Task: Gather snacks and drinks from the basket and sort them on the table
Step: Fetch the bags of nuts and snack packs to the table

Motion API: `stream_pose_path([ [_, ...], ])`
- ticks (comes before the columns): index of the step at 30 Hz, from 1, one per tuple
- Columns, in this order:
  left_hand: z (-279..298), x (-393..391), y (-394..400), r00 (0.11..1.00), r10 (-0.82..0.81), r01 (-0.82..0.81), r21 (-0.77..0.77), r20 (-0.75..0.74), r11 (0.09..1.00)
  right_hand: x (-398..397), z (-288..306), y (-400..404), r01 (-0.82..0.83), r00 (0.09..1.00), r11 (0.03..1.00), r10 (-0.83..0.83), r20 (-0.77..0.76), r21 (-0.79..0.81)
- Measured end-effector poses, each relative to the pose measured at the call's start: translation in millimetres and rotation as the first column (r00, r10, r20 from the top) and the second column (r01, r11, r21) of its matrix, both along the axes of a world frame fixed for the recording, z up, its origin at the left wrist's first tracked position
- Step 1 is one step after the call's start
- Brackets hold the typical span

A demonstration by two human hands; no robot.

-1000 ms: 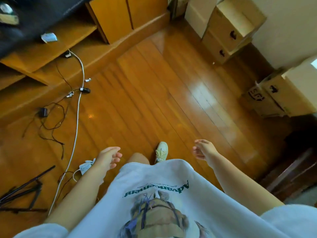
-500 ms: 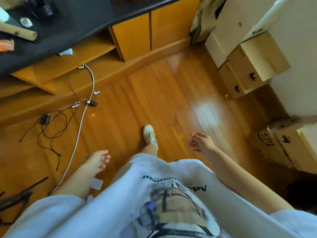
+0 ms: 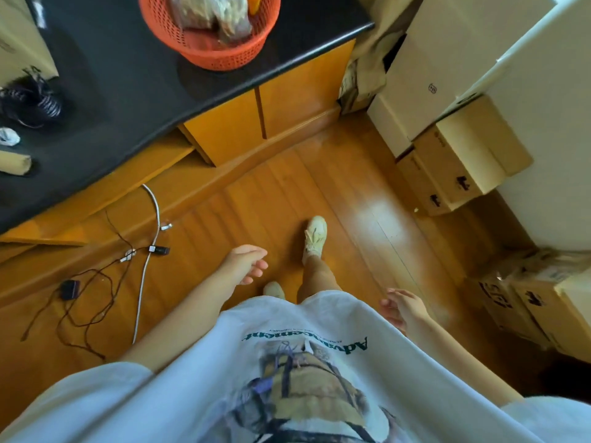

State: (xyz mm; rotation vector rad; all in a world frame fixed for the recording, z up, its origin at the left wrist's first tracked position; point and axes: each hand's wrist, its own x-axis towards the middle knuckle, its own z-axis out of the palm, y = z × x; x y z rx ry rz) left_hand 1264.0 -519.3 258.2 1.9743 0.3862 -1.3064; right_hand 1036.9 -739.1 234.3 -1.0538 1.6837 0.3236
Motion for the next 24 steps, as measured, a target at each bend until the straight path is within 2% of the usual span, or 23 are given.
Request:
stream_pose_path([
  [2,-2.8,20.9,-24.2,1.0,-0.019,0.019,-0.022,-0.004,1.0,20.6,-5.5,-20.9,0.002,1.0,1.0,-0.002,-0.019,0.014],
  [5,-6.2,56.7,-54.4,0.999,0.034,-0.035,-0.017,-0.027,0.999,61.6,-11.3,-58.3,-0.01,0.999,0.999,0.011,-0.033,0.035],
  [12,-4.5,136.0,-94.7,0.942,0.332,-0.324,0.12,-0.053,0.938,201.2,3.3,-146.3,-0.134,0.991,0.989,0.132,0.028,0.058],
  [15,-0.9,162.5,-100.8,0.88,0.472,-0.464,0.125,-0.051,0.877,268.3,11.4,-170.3,-0.18,0.98,0.981,0.174,0.095,0.066],
  [21,-0.8,185.1,-76.5,0.754,0.655,-0.646,0.119,-0.053,0.754,397.0,32.2,-176.7,-0.402,0.9,0.911,0.376,0.222,0.087],
  [24,-5.7,194.5,-60.3,0.649,0.757,-0.738,0.181,-0.068,0.649,448.2,33.4,-171.7,-0.487,0.853,0.87,0.454,0.258,0.081],
])
